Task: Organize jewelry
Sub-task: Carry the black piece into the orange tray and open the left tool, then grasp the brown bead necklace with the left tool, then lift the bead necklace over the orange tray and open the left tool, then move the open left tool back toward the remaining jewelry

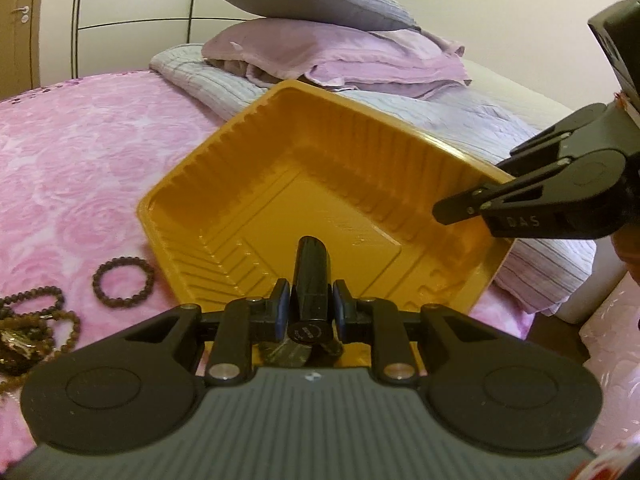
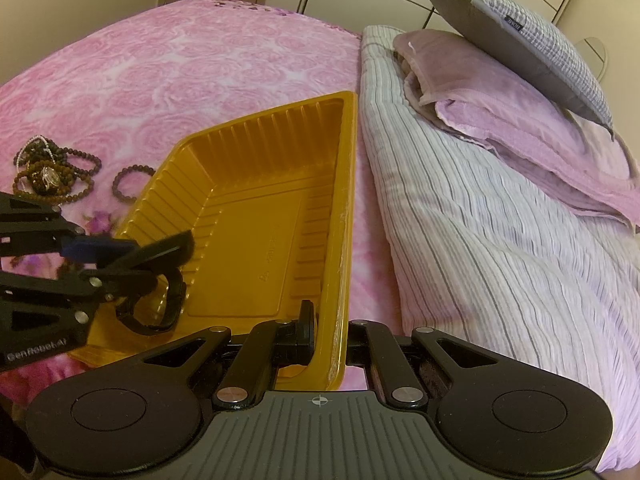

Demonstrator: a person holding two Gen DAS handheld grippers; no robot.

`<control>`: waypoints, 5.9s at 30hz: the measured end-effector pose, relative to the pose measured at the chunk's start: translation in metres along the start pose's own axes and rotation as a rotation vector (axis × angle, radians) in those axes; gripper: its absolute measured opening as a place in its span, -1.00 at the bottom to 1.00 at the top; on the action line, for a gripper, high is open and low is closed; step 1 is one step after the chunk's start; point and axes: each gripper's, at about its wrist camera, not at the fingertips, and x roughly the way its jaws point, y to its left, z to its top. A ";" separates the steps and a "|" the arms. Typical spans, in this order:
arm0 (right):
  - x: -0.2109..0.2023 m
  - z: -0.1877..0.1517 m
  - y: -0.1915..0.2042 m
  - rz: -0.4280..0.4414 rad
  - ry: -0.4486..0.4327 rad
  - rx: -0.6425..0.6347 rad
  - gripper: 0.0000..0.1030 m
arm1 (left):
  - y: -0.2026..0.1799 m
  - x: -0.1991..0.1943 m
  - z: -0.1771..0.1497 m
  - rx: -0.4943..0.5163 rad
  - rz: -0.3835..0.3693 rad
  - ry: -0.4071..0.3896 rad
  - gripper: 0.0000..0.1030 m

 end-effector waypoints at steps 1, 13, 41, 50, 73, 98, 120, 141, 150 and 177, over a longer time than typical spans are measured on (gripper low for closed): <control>0.000 0.000 0.000 0.000 0.000 0.000 -0.88 | 0.000 0.000 0.000 -0.004 -0.005 -0.003 -0.56; 0.001 -0.001 0.001 0.001 0.001 0.005 -0.88 | 0.027 -0.036 -0.011 -0.060 0.065 -0.041 -0.45; 0.001 -0.002 0.001 -0.003 0.014 0.006 -0.88 | 0.132 -0.085 -0.070 -0.126 0.440 0.019 -0.44; 0.001 -0.001 0.001 -0.005 0.014 0.004 -0.88 | 0.159 -0.069 -0.049 0.083 0.482 0.071 -0.46; 0.003 0.000 0.002 -0.015 0.018 -0.004 -0.89 | 0.151 -0.077 -0.035 0.272 0.413 0.111 -0.89; -0.001 0.003 0.003 -0.020 0.005 -0.007 -0.89 | 0.123 -0.145 0.077 0.294 0.257 -0.137 -0.90; -0.002 0.005 0.004 -0.019 -0.003 -0.008 -0.89 | 0.068 -0.138 0.132 0.354 0.102 -0.234 -0.90; 0.001 0.005 0.003 -0.014 -0.004 -0.003 -0.89 | 0.023 -0.017 0.126 0.329 -0.094 -0.046 -0.89; 0.001 0.005 0.003 -0.014 -0.004 -0.004 -0.89 | 0.028 -0.003 0.120 0.296 -0.105 -0.004 -0.89; -0.001 0.003 0.003 -0.015 -0.011 -0.002 -0.88 | 0.157 -0.100 0.033 0.003 0.368 -0.016 -0.60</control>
